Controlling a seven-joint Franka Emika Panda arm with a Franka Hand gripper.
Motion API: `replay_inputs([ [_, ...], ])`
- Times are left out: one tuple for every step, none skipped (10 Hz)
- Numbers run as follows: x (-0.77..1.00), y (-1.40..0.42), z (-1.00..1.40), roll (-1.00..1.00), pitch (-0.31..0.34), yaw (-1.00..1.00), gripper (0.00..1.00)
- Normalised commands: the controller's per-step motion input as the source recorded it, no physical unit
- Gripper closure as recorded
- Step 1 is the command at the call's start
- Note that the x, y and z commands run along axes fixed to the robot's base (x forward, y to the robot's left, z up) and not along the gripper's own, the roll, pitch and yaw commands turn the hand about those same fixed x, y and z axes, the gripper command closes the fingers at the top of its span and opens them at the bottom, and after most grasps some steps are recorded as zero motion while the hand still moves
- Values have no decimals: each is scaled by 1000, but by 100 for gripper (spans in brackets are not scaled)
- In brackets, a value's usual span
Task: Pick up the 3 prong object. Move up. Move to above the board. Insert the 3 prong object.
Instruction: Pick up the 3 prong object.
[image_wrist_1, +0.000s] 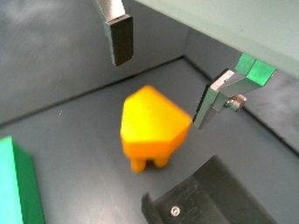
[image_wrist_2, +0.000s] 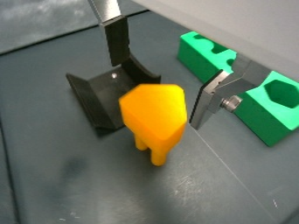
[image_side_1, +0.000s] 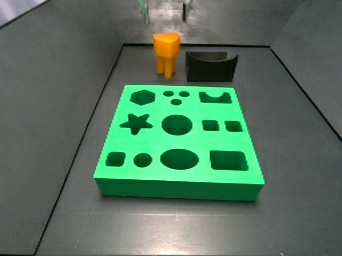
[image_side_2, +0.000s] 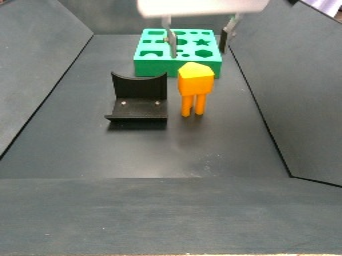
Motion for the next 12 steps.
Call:
replay_inputs([
  [0,0,-69,0,0,0,0],
  [0,0,-486,154,-19,-57,0],
  [0,9,-543,174,-27,-217,0],
  [109,31,-517,177,-17,-326,0],
  [180,71,-491,144,0,-320,0],
  [146,89,-480,146,0,-277,0],
  [71,120,-474,137,0,-223,0],
  [3,154,-431,113,0,-123,0],
  [43,111,-197,11,16,0,0],
  [0,0,0,0,0,0,100],
  [0,0,0,0,0,0,100],
  [0,0,0,0,0,0,100],
])
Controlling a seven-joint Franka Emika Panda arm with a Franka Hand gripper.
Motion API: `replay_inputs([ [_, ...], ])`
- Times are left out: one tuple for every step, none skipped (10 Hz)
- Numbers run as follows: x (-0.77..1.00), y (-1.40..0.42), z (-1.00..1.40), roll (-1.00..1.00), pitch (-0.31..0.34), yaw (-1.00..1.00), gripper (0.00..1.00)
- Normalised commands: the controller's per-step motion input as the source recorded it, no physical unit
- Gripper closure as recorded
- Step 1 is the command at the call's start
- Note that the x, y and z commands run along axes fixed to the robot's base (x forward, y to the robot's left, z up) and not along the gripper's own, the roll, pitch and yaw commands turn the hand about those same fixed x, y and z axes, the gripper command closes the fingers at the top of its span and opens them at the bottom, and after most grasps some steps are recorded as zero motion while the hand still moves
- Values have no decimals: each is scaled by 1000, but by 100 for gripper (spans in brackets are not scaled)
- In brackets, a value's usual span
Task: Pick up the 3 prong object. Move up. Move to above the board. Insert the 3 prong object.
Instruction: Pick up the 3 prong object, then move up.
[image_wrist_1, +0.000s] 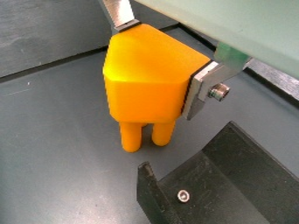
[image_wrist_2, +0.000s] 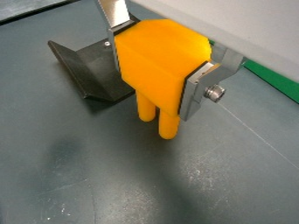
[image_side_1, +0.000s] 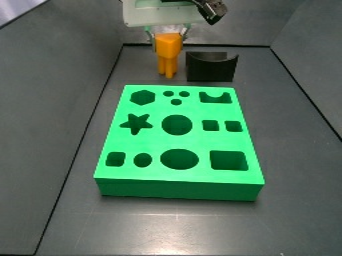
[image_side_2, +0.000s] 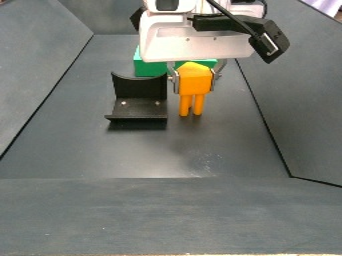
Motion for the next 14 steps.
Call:
replay_inputs([
  [0,0,0,0,0,0,100],
  [0,0,0,0,0,0,100],
  [0,0,0,0,0,0,100],
  [0,0,0,0,0,0,100],
  [0,0,0,0,0,0,100],
  [0,0,0,0,0,0,100],
  [0,0,0,0,0,0,100],
  [0,0,0,0,0,0,100],
  [0,0,0,0,0,0,100],
  [0,0,0,0,0,0,100],
  [0,0,833,0,0,0,100],
  [-54,-36,812,-8,39,-12,100],
  [-76,-29,674,1,60,-16,100],
  [-59,-20,584,10,58,-18,100],
])
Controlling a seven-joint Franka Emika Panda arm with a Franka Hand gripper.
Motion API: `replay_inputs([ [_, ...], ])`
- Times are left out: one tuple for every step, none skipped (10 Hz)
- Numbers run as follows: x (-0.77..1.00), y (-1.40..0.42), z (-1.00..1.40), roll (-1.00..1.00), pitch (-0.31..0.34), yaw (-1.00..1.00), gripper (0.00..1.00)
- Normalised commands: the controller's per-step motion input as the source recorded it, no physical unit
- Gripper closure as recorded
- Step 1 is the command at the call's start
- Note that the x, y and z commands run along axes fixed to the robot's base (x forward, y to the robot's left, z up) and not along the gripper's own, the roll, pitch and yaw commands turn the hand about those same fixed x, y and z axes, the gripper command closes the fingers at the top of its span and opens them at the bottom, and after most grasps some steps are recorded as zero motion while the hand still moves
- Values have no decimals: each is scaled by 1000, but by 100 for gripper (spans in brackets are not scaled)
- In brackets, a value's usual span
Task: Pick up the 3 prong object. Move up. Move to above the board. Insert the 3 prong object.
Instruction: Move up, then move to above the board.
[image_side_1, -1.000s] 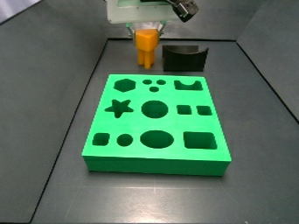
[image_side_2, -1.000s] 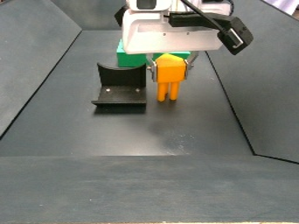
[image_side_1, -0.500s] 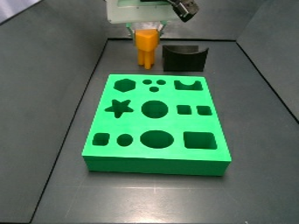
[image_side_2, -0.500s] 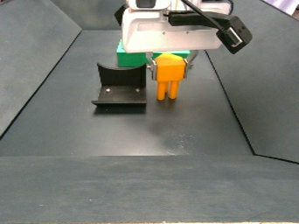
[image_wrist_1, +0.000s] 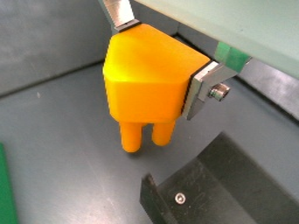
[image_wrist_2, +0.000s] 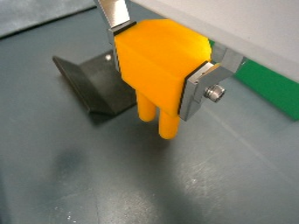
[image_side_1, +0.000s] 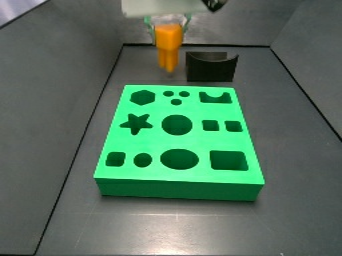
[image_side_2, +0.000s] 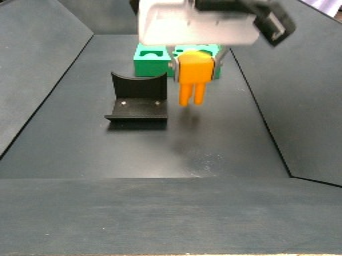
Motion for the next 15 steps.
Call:
replay_inputs([
  [-31,-1,373,29,57,-20,100],
  [-15,78,1000,155,-86,-43,100],
  [-16,79,1000,156,-75,-38,100],
  [-20,73,1000,144,-50,-26,100],
  [-23,69,1000,132,-26,-12,100],
  [-24,66,1000,117,5,4,100],
  [-23,63,1000,111,25,10,100],
  [-22,60,1000,107,38,13,100],
  [-18,57,1000,100,60,18,100],
  [-13,54,1000,86,78,24,100],
  [-10,52,1000,79,84,27,100],
  [-9,49,1000,77,84,26,100],
  [-7,46,1000,76,83,24,100],
  [-4,44,1000,72,80,26,100],
  [-3,42,1000,70,82,25,100],
])
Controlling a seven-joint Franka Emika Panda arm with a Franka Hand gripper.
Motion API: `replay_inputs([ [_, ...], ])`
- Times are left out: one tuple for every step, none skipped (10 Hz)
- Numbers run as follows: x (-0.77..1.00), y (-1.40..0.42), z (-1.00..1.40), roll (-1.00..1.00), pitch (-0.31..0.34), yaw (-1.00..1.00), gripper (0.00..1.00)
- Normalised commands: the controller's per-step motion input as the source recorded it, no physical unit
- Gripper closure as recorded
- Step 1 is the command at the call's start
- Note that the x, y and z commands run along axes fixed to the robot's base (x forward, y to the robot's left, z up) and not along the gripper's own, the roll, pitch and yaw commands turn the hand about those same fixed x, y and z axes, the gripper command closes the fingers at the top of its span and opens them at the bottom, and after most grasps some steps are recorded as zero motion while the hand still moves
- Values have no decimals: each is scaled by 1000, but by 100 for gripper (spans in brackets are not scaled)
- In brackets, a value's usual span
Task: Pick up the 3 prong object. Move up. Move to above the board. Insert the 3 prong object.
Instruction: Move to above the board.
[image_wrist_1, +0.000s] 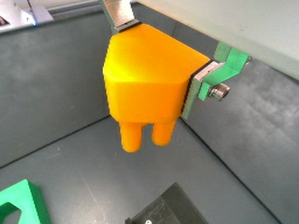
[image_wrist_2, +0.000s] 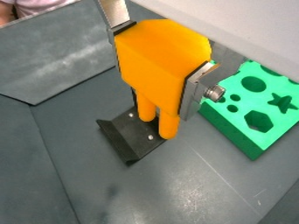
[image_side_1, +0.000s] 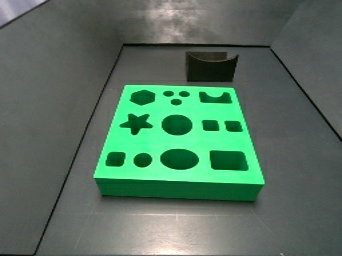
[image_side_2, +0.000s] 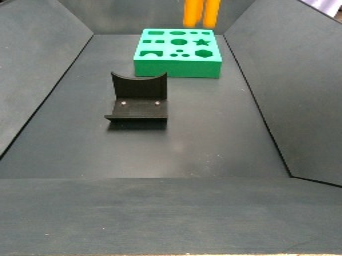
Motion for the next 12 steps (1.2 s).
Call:
replay_inputs([
  [2,37,1000,67,81,23,100],
  [5,31,932,66,85,19,100],
  [9,16,705,62,88,15,100],
  [10,10,591,61,88,13,100],
  [11,2,372,58,88,10,100],
  [12,0,210,57,90,8,100],
  [17,-1000,-58,-164,475,-832,100],
  [18,-1000,-59,-164,463,-808,100],
  [27,-1000,-55,-145,366,-516,100],
  [37,-1000,-54,-140,275,-277,100],
  [42,-1000,-51,-81,223,-151,100],
  [47,-1000,-49,-56,192,-87,100],
])
